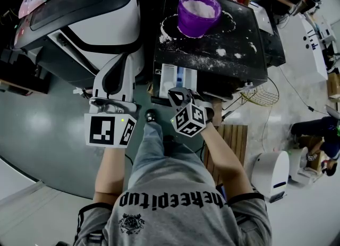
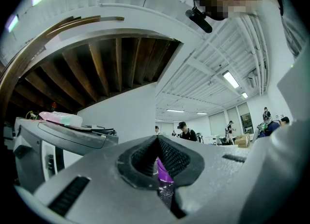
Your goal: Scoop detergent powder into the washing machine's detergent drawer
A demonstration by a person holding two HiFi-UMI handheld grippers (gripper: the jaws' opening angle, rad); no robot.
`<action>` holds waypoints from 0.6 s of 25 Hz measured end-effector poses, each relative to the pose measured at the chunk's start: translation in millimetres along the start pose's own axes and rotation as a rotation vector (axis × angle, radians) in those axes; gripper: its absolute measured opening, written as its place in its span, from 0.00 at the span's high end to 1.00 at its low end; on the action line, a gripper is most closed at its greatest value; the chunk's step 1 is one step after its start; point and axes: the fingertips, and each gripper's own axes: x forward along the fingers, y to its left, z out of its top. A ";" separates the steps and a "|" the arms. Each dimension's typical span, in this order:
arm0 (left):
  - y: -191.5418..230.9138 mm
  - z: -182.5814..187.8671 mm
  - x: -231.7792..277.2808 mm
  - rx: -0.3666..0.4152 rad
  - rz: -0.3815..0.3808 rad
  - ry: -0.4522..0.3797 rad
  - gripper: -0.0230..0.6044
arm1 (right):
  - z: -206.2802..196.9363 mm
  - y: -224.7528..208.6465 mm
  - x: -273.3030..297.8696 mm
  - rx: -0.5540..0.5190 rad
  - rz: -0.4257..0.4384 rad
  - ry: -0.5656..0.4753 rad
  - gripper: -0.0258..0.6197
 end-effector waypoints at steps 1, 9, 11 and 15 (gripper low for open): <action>-0.1 -0.1 -0.6 0.000 0.000 0.000 0.96 | -0.3 2.0 0.3 -0.032 -0.006 0.004 0.95; -1.8 -0.4 -5.6 0.000 0.001 0.001 0.96 | -6.2 12.7 1.9 -0.255 -0.061 0.051 0.95; -1.8 -0.3 -7.0 0.000 0.002 0.000 0.96 | -6.4 13.7 1.3 -0.284 -0.077 0.054 0.95; -3.1 0.5 -9.1 -0.001 0.003 -0.002 0.96 | -6.2 16.3 -0.3 -0.339 -0.091 0.055 0.95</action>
